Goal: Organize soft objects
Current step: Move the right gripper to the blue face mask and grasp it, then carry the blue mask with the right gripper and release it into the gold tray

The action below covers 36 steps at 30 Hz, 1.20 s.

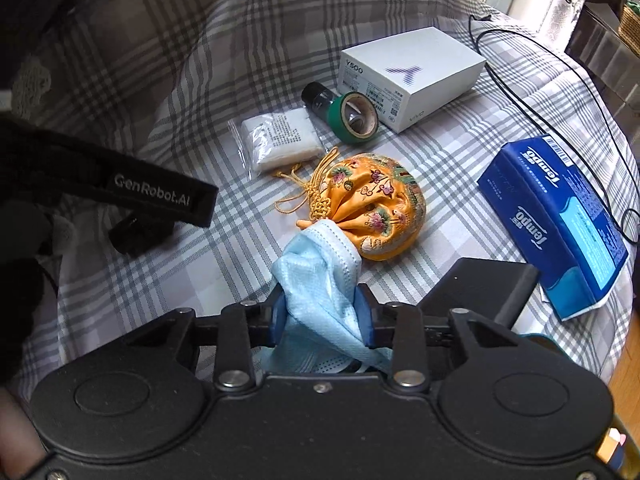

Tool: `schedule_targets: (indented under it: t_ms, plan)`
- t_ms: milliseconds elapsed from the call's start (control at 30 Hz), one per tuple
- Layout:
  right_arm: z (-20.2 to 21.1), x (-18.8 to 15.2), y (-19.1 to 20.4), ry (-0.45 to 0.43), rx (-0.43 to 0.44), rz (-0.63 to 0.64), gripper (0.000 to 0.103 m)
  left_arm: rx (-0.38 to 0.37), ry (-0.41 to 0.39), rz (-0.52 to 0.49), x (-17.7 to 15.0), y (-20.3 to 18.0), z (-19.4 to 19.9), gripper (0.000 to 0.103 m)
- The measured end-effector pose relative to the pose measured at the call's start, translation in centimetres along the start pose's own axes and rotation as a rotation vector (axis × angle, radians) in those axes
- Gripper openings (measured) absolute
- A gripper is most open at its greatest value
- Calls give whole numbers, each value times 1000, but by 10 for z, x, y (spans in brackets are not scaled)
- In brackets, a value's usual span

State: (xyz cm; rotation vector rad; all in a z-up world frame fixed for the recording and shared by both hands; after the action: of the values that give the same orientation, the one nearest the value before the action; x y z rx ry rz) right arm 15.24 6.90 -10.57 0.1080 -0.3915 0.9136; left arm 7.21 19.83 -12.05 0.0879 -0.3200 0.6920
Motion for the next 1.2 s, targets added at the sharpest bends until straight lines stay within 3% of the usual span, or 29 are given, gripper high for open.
schedule_targets:
  t_ms: [433,567,900,1200]
  plan:
    - [33,-4,1,-65,33,-77,37,30,45,-37,-10,-13,-29,101]
    - [37,-3,1,-81,43,-94,37,38,24,-73,-8,-23,-31,94]
    - [46,-5,-8,-109,44,-135,37,34,-25,-127,-22,-41,-14,95]
    - [45,-4,-12,-109,43,-153,37,-9,6,-71,-33,-36,-8,100]
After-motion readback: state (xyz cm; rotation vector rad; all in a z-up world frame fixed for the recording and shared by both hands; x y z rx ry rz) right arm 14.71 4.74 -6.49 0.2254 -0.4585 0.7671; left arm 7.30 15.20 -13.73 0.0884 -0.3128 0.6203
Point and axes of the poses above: each gripper's, at about its wrist camera, not at the fingertips, and z roughly against the way its jaws point, y to its left, x to its top, the point moved 7 cm from there along -z, roughly the way its jaws point, and after that the axes turned 5 degrees about y, right-handed, at the moved point
